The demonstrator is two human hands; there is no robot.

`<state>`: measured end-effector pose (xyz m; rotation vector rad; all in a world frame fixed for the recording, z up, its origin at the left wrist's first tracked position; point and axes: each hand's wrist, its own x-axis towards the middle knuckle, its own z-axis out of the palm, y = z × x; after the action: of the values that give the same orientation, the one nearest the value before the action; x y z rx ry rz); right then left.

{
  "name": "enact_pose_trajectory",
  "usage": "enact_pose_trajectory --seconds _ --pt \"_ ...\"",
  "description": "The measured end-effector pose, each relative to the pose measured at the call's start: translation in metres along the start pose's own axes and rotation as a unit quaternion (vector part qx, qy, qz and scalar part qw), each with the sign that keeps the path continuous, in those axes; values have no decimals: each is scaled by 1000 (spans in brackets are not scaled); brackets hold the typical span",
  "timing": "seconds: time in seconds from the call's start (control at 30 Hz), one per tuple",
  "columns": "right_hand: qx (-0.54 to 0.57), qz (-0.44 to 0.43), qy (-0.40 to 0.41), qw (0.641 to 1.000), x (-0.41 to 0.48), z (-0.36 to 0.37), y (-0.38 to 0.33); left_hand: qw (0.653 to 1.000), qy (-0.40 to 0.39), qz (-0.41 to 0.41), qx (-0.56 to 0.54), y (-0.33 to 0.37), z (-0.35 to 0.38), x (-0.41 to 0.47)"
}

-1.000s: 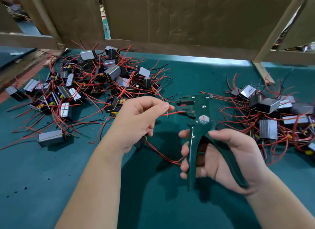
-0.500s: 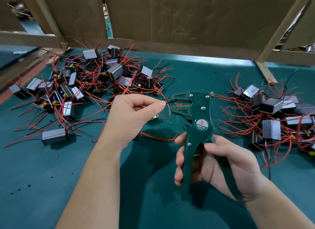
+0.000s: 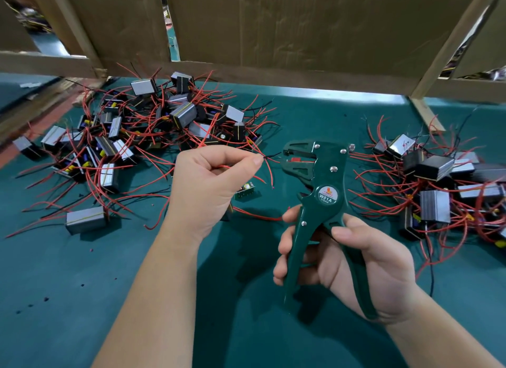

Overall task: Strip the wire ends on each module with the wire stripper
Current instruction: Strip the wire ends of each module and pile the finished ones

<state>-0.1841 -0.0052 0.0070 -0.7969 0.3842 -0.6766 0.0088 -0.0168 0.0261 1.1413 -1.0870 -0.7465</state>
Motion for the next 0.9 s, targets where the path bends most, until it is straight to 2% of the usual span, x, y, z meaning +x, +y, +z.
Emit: enact_pose_trajectory --seconds 0.13,0.33,0.6,0.9 --pt "-4 10 -23 1000 -1 1 1 999 -45 -1 -1 1 3 -3" --pt "-16 27 -50 998 -3 0 -2 1000 -30 0 -9 1 1 -1" --pt "-45 29 -5 999 -1 0 0 999 -44 14 -2 0 1 -3" --pt "-55 48 -14 997 -2 -2 -3 997 -62 11 32 -1 -5 -1"
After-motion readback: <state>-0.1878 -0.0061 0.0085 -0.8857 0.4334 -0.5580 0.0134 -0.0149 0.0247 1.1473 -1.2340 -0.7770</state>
